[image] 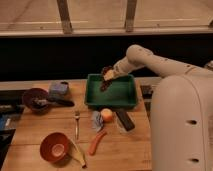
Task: Place grapes in tray
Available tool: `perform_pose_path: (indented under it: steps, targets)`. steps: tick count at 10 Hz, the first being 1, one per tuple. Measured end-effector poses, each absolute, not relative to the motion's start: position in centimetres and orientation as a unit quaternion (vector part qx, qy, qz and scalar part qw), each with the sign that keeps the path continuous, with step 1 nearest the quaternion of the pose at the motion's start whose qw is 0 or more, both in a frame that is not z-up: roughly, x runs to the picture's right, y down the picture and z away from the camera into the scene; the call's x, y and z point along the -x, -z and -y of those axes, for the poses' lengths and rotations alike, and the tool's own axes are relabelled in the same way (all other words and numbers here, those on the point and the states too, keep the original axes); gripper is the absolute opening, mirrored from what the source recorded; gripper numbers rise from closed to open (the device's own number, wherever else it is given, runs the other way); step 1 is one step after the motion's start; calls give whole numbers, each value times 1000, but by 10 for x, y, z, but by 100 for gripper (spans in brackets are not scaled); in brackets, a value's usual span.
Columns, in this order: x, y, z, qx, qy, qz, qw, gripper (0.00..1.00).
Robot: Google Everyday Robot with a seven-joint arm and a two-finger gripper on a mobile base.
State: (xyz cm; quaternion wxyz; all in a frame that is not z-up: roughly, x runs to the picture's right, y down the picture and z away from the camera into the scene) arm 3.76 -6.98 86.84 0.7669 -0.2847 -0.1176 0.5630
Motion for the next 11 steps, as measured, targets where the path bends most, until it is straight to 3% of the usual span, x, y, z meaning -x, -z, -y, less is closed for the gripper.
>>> perform_pose_path:
  steps: [5, 6, 11]
  targets:
    - [-37, -868, 69, 285, -563, 118, 767, 73]
    - [-37, -868, 70, 285, -563, 118, 767, 79]
    - [-37, -868, 70, 285, -563, 118, 767, 80]
